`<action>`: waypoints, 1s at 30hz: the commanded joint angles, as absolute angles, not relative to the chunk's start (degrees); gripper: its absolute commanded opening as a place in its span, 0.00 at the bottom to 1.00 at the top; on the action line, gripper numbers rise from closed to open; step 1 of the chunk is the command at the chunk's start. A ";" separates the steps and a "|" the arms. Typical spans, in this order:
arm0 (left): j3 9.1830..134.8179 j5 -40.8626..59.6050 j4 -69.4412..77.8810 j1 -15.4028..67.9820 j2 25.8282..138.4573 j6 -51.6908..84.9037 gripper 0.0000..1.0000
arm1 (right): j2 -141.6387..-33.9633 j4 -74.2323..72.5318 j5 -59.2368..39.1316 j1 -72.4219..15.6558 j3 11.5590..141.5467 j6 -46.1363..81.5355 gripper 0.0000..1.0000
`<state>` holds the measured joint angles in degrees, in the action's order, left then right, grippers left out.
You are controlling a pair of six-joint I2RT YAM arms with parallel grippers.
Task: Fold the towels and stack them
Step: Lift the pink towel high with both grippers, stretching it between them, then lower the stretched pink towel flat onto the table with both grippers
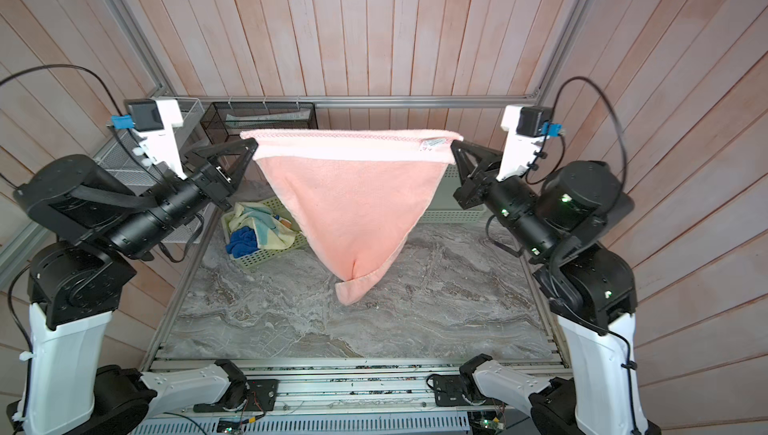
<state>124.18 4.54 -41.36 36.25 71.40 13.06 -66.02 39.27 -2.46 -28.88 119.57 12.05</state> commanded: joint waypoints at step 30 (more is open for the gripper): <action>122.84 16.59 -29.90 13.02 95.21 14.88 0.00 | -89.75 23.39 -4.53 -17.01 110.99 8.44 0.00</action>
<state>126.10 12.34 -38.44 15.99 93.80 12.78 -89.23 32.77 -0.40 -19.97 115.28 5.65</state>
